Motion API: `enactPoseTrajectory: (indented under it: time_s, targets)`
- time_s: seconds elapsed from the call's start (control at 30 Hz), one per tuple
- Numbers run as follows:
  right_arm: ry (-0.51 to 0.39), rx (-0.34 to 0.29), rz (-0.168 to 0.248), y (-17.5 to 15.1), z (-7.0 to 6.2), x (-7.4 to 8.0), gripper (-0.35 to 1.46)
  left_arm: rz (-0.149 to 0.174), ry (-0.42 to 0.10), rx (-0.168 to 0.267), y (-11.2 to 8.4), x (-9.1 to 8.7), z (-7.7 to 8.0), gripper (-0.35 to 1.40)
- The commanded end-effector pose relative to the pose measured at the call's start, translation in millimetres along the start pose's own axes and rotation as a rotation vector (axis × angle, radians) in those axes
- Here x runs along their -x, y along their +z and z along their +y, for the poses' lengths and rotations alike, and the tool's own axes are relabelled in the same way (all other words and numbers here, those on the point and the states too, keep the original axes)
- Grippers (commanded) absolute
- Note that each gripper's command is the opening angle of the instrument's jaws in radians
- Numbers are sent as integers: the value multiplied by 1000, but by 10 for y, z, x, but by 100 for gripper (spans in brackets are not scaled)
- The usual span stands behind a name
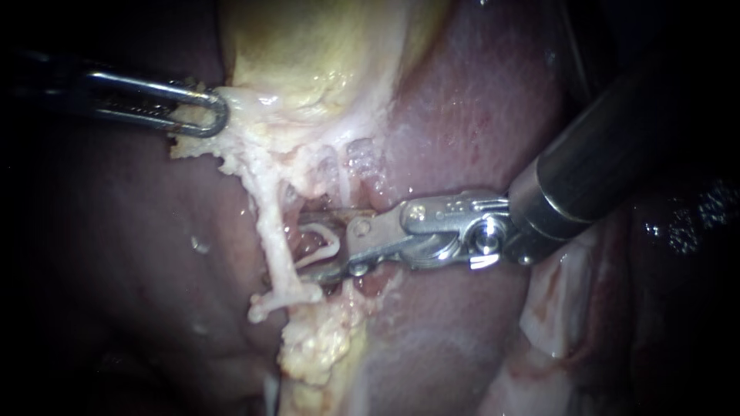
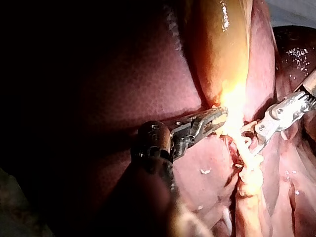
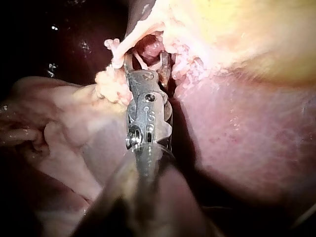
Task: Clipping second clip left tube
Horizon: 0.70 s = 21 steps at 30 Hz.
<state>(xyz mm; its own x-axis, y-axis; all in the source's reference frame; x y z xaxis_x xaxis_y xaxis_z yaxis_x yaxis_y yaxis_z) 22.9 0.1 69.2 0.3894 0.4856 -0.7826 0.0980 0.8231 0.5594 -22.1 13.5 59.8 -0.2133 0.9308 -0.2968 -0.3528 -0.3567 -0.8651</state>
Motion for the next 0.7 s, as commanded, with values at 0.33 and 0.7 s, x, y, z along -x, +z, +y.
enactPoseTrajectory:
  time_s: [0.33,0.7]
  targets:
    - [5,-5,1,-22,3,6,41,0,0,0,0,0,0,-35]
    - [36,-27,5,-68,8,1,40,0,0,0,0,0,0,-35]
